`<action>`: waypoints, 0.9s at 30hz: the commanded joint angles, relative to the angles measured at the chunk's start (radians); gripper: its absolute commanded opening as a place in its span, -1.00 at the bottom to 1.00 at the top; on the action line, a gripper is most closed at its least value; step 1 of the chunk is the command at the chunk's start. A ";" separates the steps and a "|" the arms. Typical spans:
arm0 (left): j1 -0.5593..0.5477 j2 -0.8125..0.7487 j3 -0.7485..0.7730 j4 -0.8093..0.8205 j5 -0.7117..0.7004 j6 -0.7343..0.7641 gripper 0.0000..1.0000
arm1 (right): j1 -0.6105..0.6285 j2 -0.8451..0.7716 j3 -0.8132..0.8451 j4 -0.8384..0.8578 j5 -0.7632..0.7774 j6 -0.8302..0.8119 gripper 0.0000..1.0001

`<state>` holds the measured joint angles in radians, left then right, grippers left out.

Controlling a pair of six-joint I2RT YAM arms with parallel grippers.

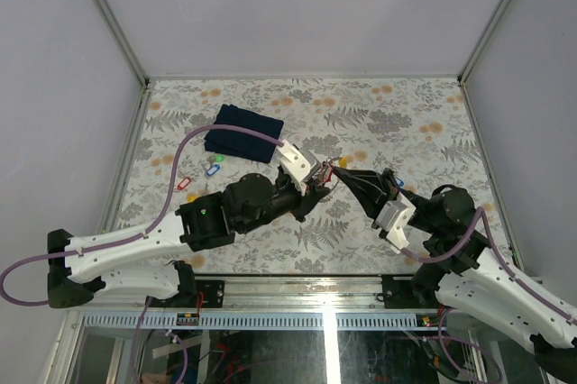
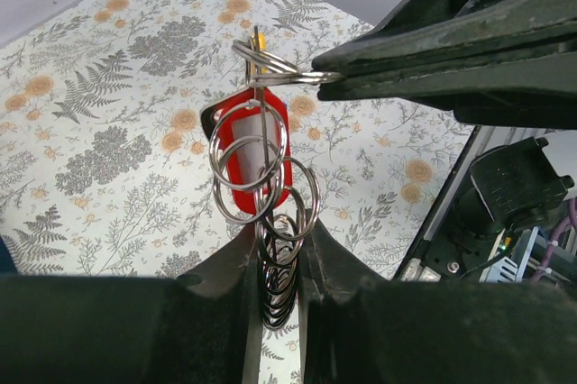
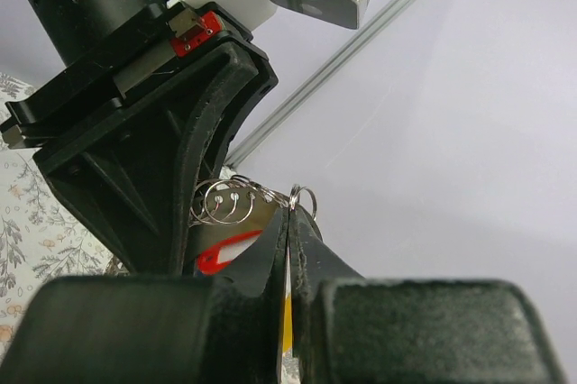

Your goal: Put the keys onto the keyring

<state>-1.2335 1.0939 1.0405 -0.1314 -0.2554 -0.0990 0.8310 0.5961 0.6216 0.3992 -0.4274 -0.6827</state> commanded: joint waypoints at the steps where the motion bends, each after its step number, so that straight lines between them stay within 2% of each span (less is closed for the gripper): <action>1: -0.004 -0.018 0.060 0.032 -0.047 0.035 -0.99 | 0.005 -0.027 0.007 -0.006 0.039 -0.006 -0.92; 12: -0.004 -0.024 0.079 -0.009 -0.078 0.058 -0.99 | 0.005 -0.070 -0.014 -0.061 0.129 -0.062 -0.58; 19: -0.004 -0.019 0.084 -0.019 -0.076 0.069 -0.99 | 0.005 -0.077 -0.013 -0.040 0.128 -0.023 -0.34; 27: -0.005 -0.011 0.094 -0.022 -0.056 0.081 -0.99 | 0.005 -0.041 0.016 -0.003 0.026 0.007 -0.30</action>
<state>-1.2369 1.0882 1.0870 -0.1886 -0.3107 -0.0422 0.8314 0.5343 0.6006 0.3271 -0.3435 -0.6891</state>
